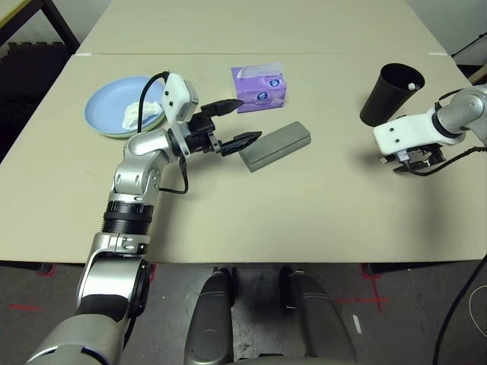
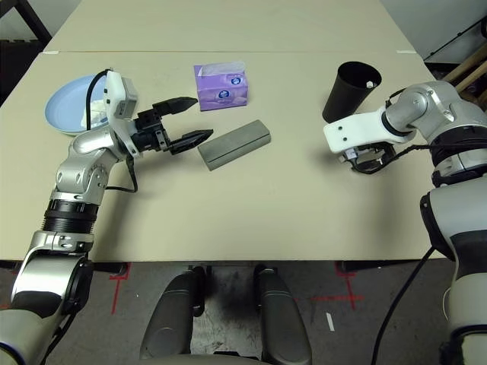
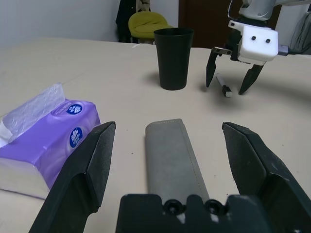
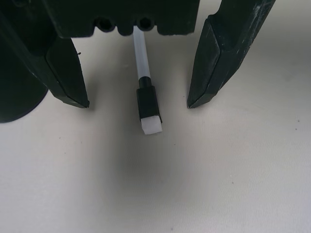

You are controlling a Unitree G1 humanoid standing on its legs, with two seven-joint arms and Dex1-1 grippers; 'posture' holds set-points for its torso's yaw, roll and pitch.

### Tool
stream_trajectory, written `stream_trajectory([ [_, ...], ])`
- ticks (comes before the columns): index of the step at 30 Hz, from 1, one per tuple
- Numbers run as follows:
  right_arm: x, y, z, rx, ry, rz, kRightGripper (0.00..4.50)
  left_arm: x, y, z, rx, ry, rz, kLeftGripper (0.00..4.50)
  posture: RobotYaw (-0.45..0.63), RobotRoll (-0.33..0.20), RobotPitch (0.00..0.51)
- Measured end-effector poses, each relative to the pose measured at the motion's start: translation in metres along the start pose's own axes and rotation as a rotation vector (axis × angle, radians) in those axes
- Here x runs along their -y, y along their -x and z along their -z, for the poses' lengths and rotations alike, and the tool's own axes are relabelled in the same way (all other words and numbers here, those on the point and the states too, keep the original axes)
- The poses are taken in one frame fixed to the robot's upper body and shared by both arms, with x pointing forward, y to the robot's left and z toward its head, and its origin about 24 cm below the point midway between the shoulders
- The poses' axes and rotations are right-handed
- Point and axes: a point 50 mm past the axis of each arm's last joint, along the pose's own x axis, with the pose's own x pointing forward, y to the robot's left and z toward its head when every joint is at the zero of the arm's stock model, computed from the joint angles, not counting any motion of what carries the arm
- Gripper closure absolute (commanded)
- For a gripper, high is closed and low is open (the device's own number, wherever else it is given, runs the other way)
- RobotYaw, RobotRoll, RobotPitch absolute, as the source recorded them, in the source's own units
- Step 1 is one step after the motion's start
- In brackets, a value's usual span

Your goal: Organize and tidy the items on the table.

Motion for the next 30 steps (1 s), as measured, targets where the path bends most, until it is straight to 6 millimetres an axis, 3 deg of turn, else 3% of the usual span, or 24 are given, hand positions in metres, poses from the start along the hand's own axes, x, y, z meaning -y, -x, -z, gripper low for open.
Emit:
stream_trajectory([
  [3,0.0,-0.001,-0.001,-0.002,0.007,-0.003,0.04,0.0,0.0,0.001,-0.006,0.01,0.0,0.0,0.2,0.0,0.239],
  [6,0.0,-0.002,-0.001,-0.002,0.012,-0.009,0.66,0.001,0.002,0.003,-0.014,0.018,-0.003,0.0,0.2,0.0,0.24],
  [15,-0.002,-0.004,-0.003,0.013,0.007,-0.06,4.04,0.001,0.003,0.004,-0.021,0.025,-0.004,0.0,0.2,0.0,0.232],
  [24,-0.001,0.005,-0.003,0.088,-0.047,-0.078,4.08,0.001,0.003,0.004,-0.019,0.027,-0.004,0.0,0.18,0.0,0.225],
  [30,0.013,0.032,-0.006,0.222,-0.149,-0.007,4.08,0.001,0.002,0.004,-0.016,0.025,-0.001,0.0,0.17,0.0,0.216],
])
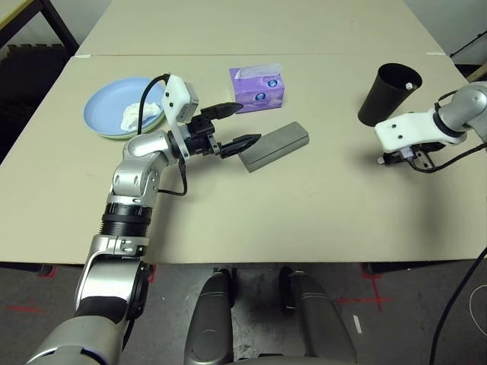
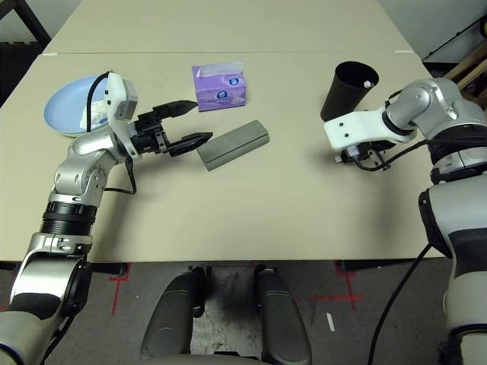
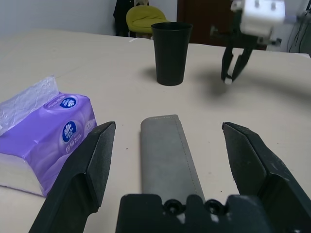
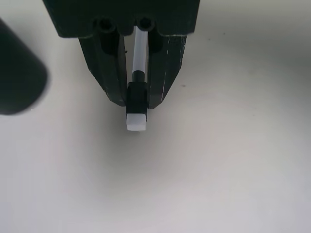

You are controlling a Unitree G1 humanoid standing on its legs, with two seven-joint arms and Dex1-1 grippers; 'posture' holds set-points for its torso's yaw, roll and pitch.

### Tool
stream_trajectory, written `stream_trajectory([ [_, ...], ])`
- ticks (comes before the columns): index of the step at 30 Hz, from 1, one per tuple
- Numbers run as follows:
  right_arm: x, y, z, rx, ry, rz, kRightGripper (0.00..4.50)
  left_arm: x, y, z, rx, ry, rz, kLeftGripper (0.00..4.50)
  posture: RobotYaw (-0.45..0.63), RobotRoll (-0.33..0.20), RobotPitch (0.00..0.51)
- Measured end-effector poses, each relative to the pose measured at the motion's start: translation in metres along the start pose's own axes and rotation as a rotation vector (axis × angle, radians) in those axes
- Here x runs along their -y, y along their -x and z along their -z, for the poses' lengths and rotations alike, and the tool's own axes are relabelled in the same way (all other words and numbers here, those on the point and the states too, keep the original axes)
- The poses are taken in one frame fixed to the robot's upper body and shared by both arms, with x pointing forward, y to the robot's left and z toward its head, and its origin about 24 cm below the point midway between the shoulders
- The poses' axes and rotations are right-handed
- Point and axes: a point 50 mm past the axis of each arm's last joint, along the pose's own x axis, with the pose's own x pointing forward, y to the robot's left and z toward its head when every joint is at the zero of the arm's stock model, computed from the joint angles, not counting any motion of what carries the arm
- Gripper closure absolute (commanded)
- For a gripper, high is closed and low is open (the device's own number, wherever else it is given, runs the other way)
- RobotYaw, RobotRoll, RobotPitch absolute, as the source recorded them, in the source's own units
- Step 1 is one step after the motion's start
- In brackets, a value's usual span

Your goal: Organize and tidy the items on the table.

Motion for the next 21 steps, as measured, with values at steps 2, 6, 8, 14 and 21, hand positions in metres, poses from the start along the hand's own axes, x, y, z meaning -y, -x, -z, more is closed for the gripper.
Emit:
stream_trajectory([
  [2,0.006,0.01,-0.005,0.093,-0.06,0.04,4.08,0.0,0.0,0.0,0.003,-0.005,0.005,0.0,0.17,0.0,0.215],
  [6,0.014,0.023,-0.014,0.249,-0.123,0.13,4.08,0.0,0.0,-0.001,0.008,-0.013,0.015,0.0,0.16,0.0,0.212],
  [8,0.017,0.029,-0.018,0.342,-0.155,0.176,4.08,0.001,0.0,-0.001,0.008,-0.014,0.019,0.0,0.15,0.0,0.211],
  [14,0.02,0.032,-0.023,0.67,-0.304,0.348,4.08,0.002,0.0,0.0,0.008,-0.026,0.043,0.0,0.14,0.0,0.206],
  [21,0.01,0.04,-0.009,0.909,-0.482,0.692,4.08,0.01,0.007,0.017,-0.039,0.01,0.063,0.0,0.13,0.0,0.199],
])
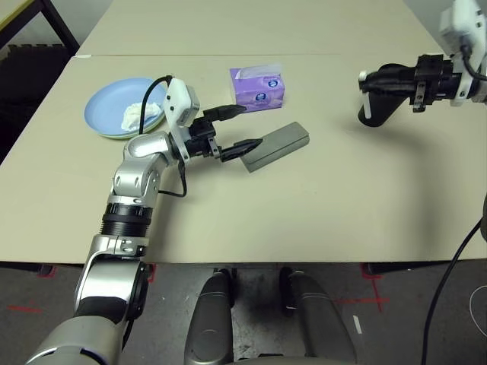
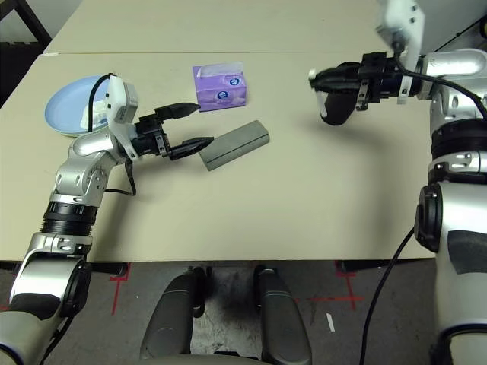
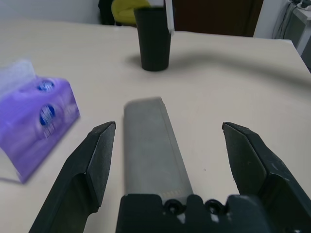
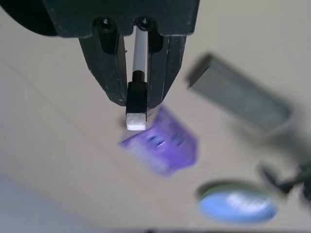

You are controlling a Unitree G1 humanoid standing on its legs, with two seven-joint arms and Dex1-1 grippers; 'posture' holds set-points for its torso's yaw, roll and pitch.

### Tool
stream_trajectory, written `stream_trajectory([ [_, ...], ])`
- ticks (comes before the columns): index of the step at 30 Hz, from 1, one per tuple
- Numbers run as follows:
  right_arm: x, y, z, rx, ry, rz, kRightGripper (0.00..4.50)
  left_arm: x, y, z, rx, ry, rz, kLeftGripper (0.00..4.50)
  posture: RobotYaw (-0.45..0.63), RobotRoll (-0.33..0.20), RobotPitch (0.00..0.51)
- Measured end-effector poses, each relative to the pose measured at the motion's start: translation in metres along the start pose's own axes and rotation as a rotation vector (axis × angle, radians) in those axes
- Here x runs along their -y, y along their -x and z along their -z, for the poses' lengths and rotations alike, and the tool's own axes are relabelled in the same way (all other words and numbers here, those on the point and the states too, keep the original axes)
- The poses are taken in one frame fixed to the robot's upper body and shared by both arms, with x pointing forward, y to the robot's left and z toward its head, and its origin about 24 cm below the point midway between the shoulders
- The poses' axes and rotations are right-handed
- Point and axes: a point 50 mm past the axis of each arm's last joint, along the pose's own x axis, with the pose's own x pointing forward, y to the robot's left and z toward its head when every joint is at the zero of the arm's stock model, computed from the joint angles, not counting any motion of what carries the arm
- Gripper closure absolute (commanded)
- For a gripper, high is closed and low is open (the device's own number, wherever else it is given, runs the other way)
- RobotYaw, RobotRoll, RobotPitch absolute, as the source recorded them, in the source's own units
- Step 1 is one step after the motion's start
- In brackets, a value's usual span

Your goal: Organize and tidy the items on the table.

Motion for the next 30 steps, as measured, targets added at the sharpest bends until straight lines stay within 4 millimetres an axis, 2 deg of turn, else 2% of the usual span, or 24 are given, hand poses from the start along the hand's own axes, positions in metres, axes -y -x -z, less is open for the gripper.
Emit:
stream_trajectory([
  [5,0.004,0.008,-0.005,0.133,-0.064,0.196,4.08,0.0,0.0,-0.001,0.0,-0.003,0.001,0.0,0.12,0.0,0.196],
  [12,0.002,0.012,0.006,0.189,-0.132,0.364,4.08,-0.011,-0.007,-0.016,0.039,-0.038,-0.017,0.0,0.12,0.0,0.196],
  [17,0.006,0.017,0.002,0.218,-0.116,0.462,4.08,-0.013,-0.007,-0.019,0.06,-0.033,-0.034,0.0,0.12,0.0,0.197],
  [30,-0.001,0.018,0.022,0.209,-0.109,0.628,4.08,-0.014,-0.007,-0.021,0.074,-0.028,-0.044,0.0,0.12,0.0,0.199],
])
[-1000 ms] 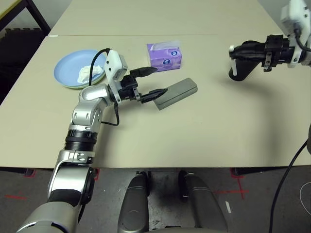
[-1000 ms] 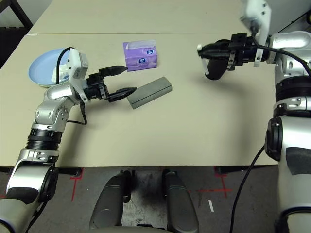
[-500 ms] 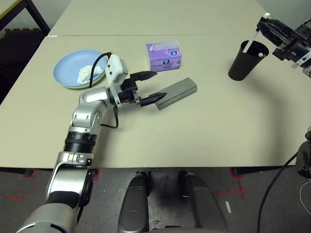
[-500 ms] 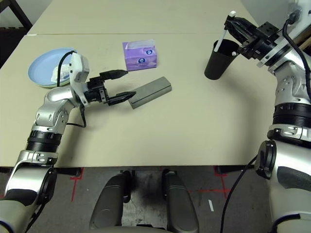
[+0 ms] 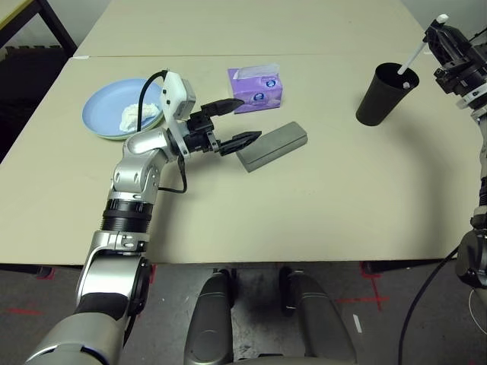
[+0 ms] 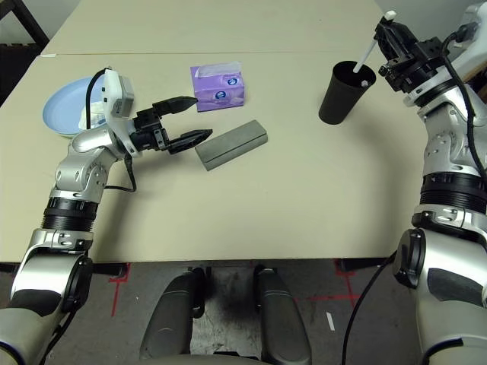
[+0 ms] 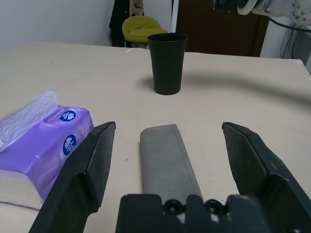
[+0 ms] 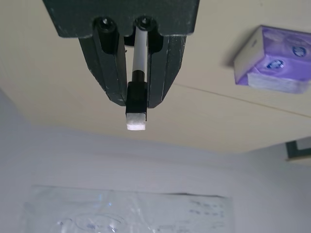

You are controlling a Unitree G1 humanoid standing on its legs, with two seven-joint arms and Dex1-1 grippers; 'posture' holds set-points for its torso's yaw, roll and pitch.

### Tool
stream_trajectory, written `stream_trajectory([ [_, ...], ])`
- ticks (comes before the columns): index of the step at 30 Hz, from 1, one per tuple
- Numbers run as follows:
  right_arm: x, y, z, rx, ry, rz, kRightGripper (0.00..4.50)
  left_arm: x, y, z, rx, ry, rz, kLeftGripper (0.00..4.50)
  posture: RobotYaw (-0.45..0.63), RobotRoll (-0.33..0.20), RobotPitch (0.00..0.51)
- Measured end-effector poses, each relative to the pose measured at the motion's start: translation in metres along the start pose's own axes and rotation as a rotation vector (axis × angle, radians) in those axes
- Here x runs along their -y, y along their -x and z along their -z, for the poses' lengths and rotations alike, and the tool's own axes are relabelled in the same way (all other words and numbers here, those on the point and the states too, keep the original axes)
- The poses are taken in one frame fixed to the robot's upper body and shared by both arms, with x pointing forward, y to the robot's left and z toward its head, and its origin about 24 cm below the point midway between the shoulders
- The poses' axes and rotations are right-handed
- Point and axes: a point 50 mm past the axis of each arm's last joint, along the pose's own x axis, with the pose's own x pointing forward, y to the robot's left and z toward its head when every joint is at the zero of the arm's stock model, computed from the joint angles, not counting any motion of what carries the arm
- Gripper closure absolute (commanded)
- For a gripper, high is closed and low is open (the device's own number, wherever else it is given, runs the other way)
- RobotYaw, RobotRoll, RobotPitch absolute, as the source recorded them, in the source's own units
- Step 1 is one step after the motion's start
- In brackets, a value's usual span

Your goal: Organize and tidy the items on the table.

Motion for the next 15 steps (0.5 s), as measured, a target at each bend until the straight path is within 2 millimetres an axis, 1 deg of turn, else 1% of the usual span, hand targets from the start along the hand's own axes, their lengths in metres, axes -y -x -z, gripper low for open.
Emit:
stream_trajectory([
  [6,-0.005,0.007,0.015,-0.046,0.004,0.03,4.08,-0.001,0.0,-0.001,0.0,-0.004,-0.002,0.0,0.12,0.0,0.2],
  [10,-0.007,0.008,0.012,-0.04,0.017,0.039,4.08,-0.001,0.0,-0.001,-0.001,-0.004,-0.003,0.0,0.11,0.0,0.199],
  [11,-0.008,0.007,0.011,-0.038,0.023,0.039,3.52,-0.001,0.0,-0.001,-0.001,-0.005,-0.003,0.0,0.11,0.0,0.199],
  [12,-0.009,0.007,0.01,-0.039,0.027,0.039,3.28,-0.001,0.0,-0.001,-0.001,-0.005,-0.003,0.0,0.11,0.0,0.198],
  [14,-0.01,0.007,0.012,-0.054,0.023,0.04,2.62,-0.001,0.0,-0.001,-0.001,-0.005,-0.003,0.0,0.11,0.0,0.198],
  [15,-0.01,0.007,0.013,-0.061,0.021,0.042,2.15,-0.001,0.0,-0.001,-0.002,-0.005,-0.003,0.0,0.11,0.0,0.197],
])
